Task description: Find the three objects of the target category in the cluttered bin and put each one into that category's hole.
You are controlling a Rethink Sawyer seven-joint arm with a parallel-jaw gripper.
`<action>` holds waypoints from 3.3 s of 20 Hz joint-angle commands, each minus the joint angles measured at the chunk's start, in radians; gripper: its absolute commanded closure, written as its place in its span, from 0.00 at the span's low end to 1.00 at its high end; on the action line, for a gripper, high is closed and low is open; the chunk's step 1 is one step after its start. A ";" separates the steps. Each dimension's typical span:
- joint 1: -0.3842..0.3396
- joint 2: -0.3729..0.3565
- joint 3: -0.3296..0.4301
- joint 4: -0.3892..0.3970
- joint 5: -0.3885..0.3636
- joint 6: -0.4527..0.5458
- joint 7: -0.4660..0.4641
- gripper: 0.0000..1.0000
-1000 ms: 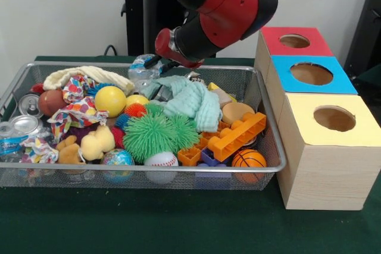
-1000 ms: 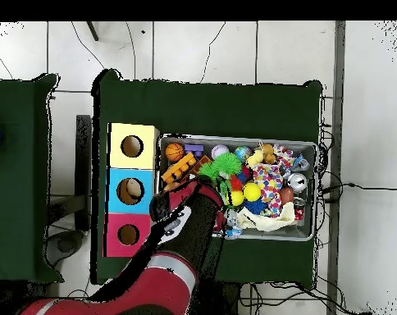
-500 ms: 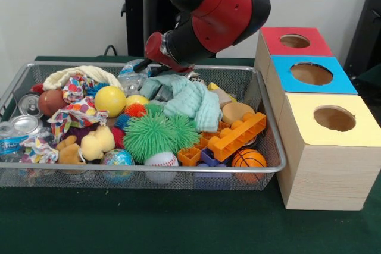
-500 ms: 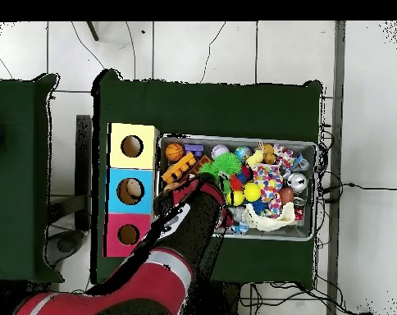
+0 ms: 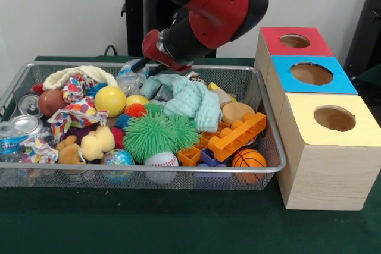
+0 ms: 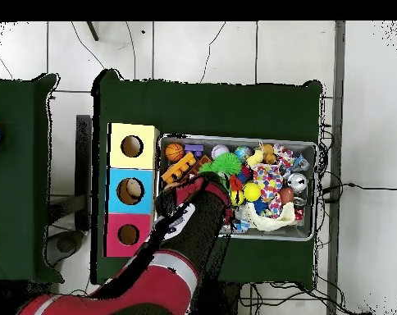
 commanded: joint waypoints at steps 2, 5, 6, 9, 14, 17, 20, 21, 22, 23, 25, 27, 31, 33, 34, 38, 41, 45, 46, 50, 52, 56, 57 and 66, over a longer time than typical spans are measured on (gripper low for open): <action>-0.069 -0.150 0.152 0.021 0.110 0.023 0.041 1.00; -0.083 -0.183 0.166 0.004 0.137 0.086 0.011 1.00; -0.085 -0.190 0.169 0.002 0.143 0.098 0.006 1.00; -0.085 -0.218 0.171 -0.014 0.161 0.163 -0.012 1.00; -0.086 -0.248 0.176 -0.036 0.181 0.242 -0.023 1.00; -0.108 -0.277 0.213 -0.022 0.235 0.233 -0.001 1.00; -0.133 -0.293 0.268 -0.008 0.272 0.207 -0.033 1.00; -0.148 -0.304 0.301 0.009 0.293 0.181 -0.050 1.00; -0.157 -0.308 0.319 0.017 0.306 0.166 -0.055 1.00; -0.174 -0.322 0.353 0.042 0.333 0.130 -0.065 1.00; -0.194 -0.342 0.399 0.075 0.360 0.085 -0.087 1.00; -0.208 -0.353 0.436 0.095 0.384 0.048 -0.084 1.00; -0.227 -0.369 0.497 0.121 0.417 -0.008 -0.064 1.00; -0.228 -0.377 0.512 0.124 0.429 -0.012 -0.045 1.00; -0.229 -0.381 0.516 0.124 0.431 -0.006 -0.036 1.00; -0.217 -0.421 0.519 0.127 0.451 0.058 -0.002 1.00; -0.205 -0.442 0.524 0.125 0.460 0.086 0.018 1.00; -0.195 -0.453 0.538 0.135 0.469 0.083 0.034 1.00; -0.195 -0.457 0.540 0.144 0.473 0.080 0.040 1.00; -0.191 -0.466 0.548 0.185 0.474 0.047 0.039 1.00; -0.188 -0.470 0.553 0.209 0.475 0.023 0.040 1.00; -0.181 -0.465 0.557 0.247 0.479 -0.035 0.070 1.00; -0.181 -0.464 0.561 0.260 0.480 -0.055 0.072 1.00; -0.168 -0.446 0.581 0.307 0.487 -0.146 0.106 1.00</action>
